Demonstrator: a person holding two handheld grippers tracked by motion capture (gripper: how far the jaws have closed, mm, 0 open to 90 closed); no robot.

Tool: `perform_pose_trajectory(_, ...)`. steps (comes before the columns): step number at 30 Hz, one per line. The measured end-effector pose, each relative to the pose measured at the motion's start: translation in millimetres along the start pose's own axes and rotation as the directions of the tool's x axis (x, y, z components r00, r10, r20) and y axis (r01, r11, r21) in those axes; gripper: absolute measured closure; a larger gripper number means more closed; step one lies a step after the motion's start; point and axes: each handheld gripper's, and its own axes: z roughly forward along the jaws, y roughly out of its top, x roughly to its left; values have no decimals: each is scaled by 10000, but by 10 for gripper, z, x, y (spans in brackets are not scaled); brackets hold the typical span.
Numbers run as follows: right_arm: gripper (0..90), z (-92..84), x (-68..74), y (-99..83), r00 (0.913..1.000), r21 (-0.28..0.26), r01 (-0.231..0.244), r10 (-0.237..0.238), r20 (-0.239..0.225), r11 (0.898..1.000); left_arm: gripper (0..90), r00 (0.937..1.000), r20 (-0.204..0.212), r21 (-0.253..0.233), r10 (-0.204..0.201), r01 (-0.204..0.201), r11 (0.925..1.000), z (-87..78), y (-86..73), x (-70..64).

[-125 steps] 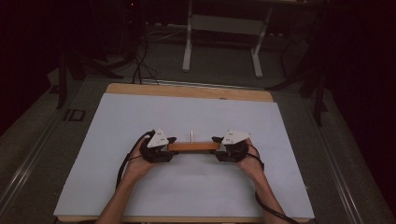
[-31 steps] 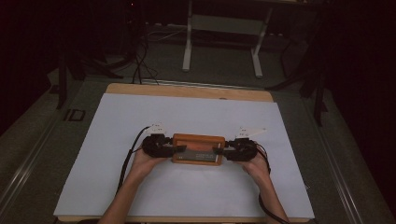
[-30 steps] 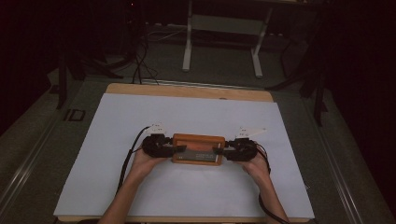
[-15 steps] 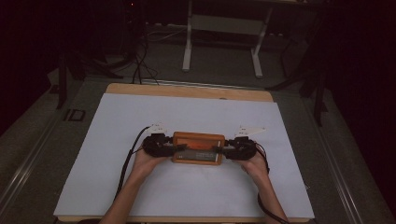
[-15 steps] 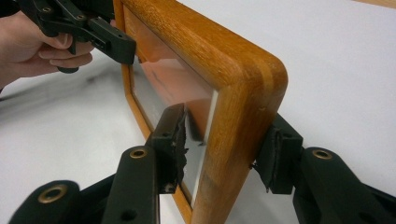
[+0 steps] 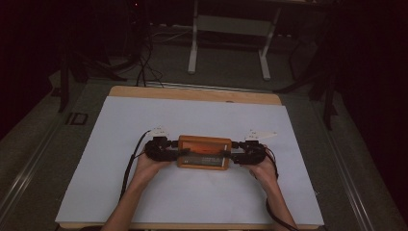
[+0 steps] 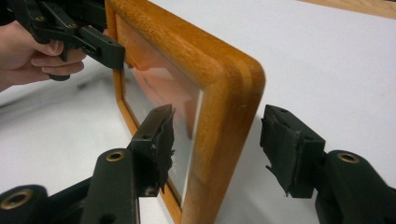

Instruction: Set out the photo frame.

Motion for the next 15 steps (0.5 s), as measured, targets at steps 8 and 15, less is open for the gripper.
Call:
perform_pose_trajectory(8,426,-78,-9,30,9999,-97,11,-9,141,10000,466,9999,-84,-187,-111,109,9998,-101,8,19)
perform_pose_trajectory(15,416,-145,-8,60,10000,149,-21,20,54,9999,459,9992,-324,-446,-218,203,9988,-247,31,50)
